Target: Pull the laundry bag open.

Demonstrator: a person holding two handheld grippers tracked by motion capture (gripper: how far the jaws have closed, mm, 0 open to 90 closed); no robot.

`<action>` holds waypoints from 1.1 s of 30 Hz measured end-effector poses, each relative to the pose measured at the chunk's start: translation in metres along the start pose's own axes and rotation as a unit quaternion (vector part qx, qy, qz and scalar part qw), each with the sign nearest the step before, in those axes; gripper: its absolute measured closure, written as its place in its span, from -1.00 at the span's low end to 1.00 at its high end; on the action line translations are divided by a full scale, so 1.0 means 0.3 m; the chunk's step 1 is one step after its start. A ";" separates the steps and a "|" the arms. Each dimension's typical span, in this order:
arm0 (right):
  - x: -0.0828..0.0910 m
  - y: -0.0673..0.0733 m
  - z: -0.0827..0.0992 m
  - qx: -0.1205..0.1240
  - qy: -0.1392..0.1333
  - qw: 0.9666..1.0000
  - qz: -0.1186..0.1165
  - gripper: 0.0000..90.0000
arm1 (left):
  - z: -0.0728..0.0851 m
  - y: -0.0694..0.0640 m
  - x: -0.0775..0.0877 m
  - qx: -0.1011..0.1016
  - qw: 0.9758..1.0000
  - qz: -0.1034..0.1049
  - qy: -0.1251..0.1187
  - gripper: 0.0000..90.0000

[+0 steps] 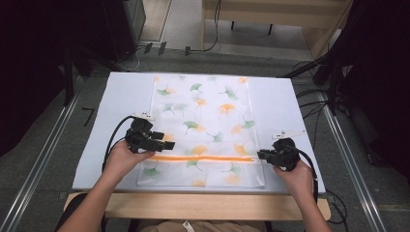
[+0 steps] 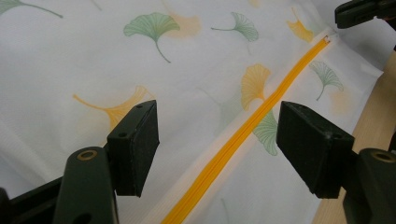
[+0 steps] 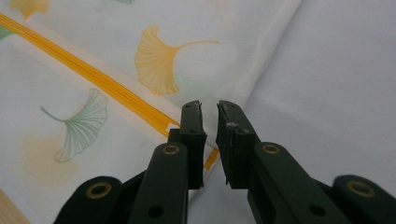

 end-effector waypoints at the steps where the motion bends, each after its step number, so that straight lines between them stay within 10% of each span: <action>1: -0.004 -0.004 0.003 0.002 0.006 1.000 0.002 0.90 | -0.001 -0.004 -0.003 -0.001 1.000 0.001 0.002 -0.29; 20: -0.048 0.039 0.008 0.013 0.036 0.999 -0.029 1.00 | -0.005 -0.039 -0.027 -0.021 1.000 0.004 0.008 -0.14; 33: -0.022 0.063 -0.012 0.037 0.008 0.999 -0.028 0.84 | -0.016 -0.054 -0.039 -0.027 1.000 0.011 0.005 -0.14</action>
Point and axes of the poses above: each handheld gripper's, and its own axes: x roughly backward along the jaws, z roughly out of its underside, y roughly to its left, the point moved 3 cm from there along -x, roughly forward along the jaws, and after that the axes turned 11 degrees about -z, right-handed, at the moved point
